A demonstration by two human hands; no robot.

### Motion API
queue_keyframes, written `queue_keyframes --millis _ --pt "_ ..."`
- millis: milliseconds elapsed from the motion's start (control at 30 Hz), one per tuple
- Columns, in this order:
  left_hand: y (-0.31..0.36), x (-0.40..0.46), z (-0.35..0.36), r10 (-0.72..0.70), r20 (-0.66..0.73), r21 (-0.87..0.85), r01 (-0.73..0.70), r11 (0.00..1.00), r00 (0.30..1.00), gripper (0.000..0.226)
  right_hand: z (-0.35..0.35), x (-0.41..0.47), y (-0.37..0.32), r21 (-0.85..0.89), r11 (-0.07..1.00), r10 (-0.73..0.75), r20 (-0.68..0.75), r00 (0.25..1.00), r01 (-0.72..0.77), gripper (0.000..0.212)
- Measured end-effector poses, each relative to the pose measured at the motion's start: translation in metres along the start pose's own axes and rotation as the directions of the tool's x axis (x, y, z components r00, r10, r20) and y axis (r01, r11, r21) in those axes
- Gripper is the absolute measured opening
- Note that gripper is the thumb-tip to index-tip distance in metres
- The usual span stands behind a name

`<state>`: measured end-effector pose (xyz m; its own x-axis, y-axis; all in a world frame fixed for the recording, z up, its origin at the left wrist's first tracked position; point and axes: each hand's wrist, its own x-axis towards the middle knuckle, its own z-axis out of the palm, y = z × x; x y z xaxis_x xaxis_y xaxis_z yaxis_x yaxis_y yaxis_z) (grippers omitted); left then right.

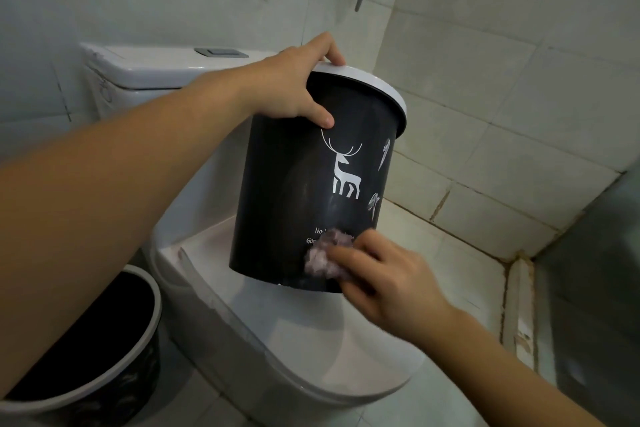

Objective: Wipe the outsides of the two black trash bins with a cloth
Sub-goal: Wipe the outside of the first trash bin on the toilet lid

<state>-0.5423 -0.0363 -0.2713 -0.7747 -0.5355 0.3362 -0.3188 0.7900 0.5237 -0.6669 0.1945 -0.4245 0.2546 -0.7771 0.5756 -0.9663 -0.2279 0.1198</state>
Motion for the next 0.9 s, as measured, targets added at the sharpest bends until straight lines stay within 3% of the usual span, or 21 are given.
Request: queue_keyframes --millis 167,367,567,900 --pt "0.002 0.000 0.000 0.012 0.016 -0.006 -0.012 1.000 1.000 0.073 0.000 -0.010 -0.003 -0.015 0.991 -0.130 0.079 0.988 0.131 0.022" --pt "0.001 0.000 0.000 0.007 0.010 0.001 -0.007 1.000 1.000 0.072 -0.005 0.010 0.013 0.006 0.984 0.175 -0.159 0.972 -0.176 0.025" --pt "0.000 0.002 0.001 -0.002 0.006 -0.001 0.002 1.000 1.000 0.071 -0.001 -0.005 -0.007 -0.037 0.998 -0.041 0.012 0.999 0.041 0.024" --pt "0.005 0.004 0.001 0.021 0.018 0.000 -0.021 1.000 1.000 0.073 -0.001 0.014 -0.028 -0.090 0.988 -0.116 0.076 0.990 0.122 0.019"
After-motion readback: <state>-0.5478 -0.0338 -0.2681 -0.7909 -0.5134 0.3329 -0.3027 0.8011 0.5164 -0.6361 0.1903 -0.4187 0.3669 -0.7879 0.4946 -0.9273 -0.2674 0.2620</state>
